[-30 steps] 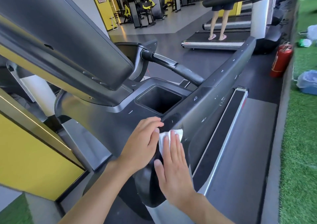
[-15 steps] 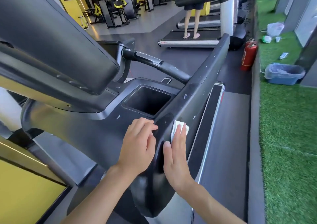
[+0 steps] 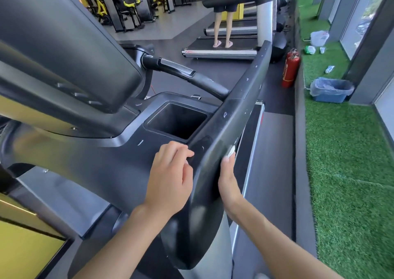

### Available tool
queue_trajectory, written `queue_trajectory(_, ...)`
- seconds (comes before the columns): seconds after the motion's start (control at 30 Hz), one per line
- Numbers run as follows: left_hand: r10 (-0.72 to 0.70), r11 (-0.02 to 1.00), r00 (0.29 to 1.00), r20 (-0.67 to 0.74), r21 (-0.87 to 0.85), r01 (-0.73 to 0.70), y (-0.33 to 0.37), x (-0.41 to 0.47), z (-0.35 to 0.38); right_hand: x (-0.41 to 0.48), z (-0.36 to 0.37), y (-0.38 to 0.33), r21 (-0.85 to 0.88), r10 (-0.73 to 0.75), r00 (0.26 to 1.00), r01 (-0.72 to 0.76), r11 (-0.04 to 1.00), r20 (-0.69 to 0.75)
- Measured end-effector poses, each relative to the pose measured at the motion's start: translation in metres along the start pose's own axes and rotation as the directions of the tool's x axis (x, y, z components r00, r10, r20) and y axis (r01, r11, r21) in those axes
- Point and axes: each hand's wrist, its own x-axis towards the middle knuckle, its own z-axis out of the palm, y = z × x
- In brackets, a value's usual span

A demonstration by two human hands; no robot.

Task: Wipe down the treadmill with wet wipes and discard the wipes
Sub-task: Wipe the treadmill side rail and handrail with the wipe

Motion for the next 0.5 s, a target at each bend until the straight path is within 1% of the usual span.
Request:
queue_trajectory(0.03, -0.003, 1.000, 1.000, -0.001, 0.000, 0.003, -0.001, 0.000, 0.000, 0.002, -0.001, 0.002, 0.014, 0.036, 0.999, -0.036, 0.999, 0.013)
queue_trajectory(0.17, -0.004, 1.000, 1.000, -0.003, 0.010, 0.004, 0.000, 0.000, 0.001, -0.041, 0.003, 0.023, -0.019, -0.009, 0.995, 0.011, 1.000, 0.100)
queue_trajectory(0.23, -0.007, 1.000, 1.000, 0.000, 0.027, 0.007, 0.001, 0.001, 0.002, -0.047, 0.001, 0.025, -0.001, 0.005, 0.989, -0.005, 1.000, 0.146)
queue_trajectory(0.3, -0.012, 0.999, 1.000, 0.001, 0.036, 0.012, 0.001, 0.001, 0.001, -0.026, -0.004, 0.017, 0.040, 0.035, 0.987, -0.042, 0.998, 0.159)
queue_trajectory(0.4, -0.017, 0.999, 1.000, 0.008, 0.047, 0.017, 0.002, 0.000, 0.001, 0.017, -0.017, 0.010, 0.105, 0.157, 0.972, -0.177, 0.979, 0.173)
queue_trajectory(0.47, -0.017, 0.998, 1.000, 0.008, 0.054, 0.017, 0.003, -0.001, 0.001, 0.019, -0.020, 0.008, 0.111, 0.166, 0.969, -0.188, 0.976, 0.182)
queue_trajectory(0.5, -0.018, 0.998, 1.000, 0.007, 0.054, 0.017, 0.003, -0.001, 0.001, 0.011, -0.016, 0.006, 0.093, 0.151, 0.977, -0.166, 0.982, 0.152)
